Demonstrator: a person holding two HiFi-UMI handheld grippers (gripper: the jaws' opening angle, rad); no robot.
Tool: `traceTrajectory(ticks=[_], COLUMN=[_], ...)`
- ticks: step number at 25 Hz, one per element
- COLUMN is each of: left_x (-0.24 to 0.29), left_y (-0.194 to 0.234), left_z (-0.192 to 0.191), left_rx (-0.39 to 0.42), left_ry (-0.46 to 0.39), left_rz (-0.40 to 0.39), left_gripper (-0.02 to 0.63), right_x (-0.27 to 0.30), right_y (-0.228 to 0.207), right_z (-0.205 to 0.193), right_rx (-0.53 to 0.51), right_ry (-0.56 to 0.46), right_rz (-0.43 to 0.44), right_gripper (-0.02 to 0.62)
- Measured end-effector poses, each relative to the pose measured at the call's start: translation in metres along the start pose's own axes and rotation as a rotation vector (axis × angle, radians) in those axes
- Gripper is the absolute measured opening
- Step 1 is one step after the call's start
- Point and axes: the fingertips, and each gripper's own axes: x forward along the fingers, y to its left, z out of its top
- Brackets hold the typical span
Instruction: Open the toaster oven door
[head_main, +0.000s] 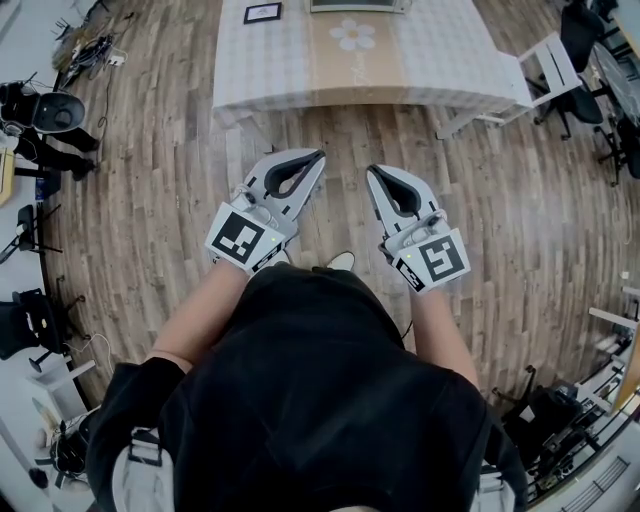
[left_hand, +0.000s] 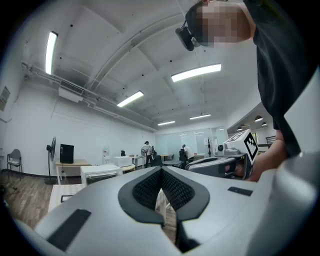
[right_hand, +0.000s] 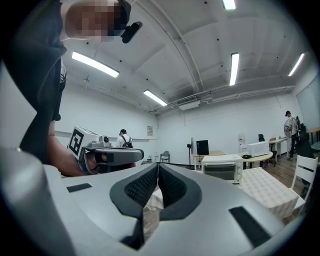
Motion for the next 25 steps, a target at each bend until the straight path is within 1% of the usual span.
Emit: traceTrajectory(ticks=[2, 5, 7, 13, 17, 19, 22, 25], left_x=[0.007, 0.018, 0.026, 0.050, 0.079, 0.095, 0.124, 0.154], left_y=[-0.006, -0.009, -0.009, 0.018, 0.049, 0.069, 0.106, 0.148], left_z=[-0.001, -0.002, -0.004, -0.015, -0.022, -0.023, -0.022, -0.022], left_rx=[0.001, -0.001, 0.004, -0.019, -0.032, -0.032, -0.032, -0.043], left_ry=[-0.008, 0.017, 0.015, 0.017, 0.014, -0.001, -0.029, -0.037], left_rz=[-0.007, 0.007, 0.000, 0.005, -0.002, -0.012, -0.031, -0.040], left_gripper=[0.014, 0.014, 0.014, 0.012, 0.014, 0.014, 0.012, 0.014], right_x=[-0.006, -0.008, -0.007, 0.015, 0.043, 0.061, 0.094, 0.133], right_y=[-0.004, -0.013, -0.019, -0.047, -0.075, -0.092, -0.124, -0.157], right_z=[-0.005, -0.012, -0.015, -0.019, -0.023, -0.022, -0.019, -0.015], right_rx=[-0.001, 0.011, 0.012, 0.010, -0.006, -0.015, -0.027, -0.030], right_ry=[0.009, 0.022, 0.029, 0.058, 0.082, 0.091, 0.095, 0.103], right_rz=[0.005, 0.012, 0.018, 0.015, 0.012, 0.008, -0.005, -0.017], right_gripper=[0.020, 0.020, 0.020, 0.020, 0.021, 0.020, 0.020, 0.021])
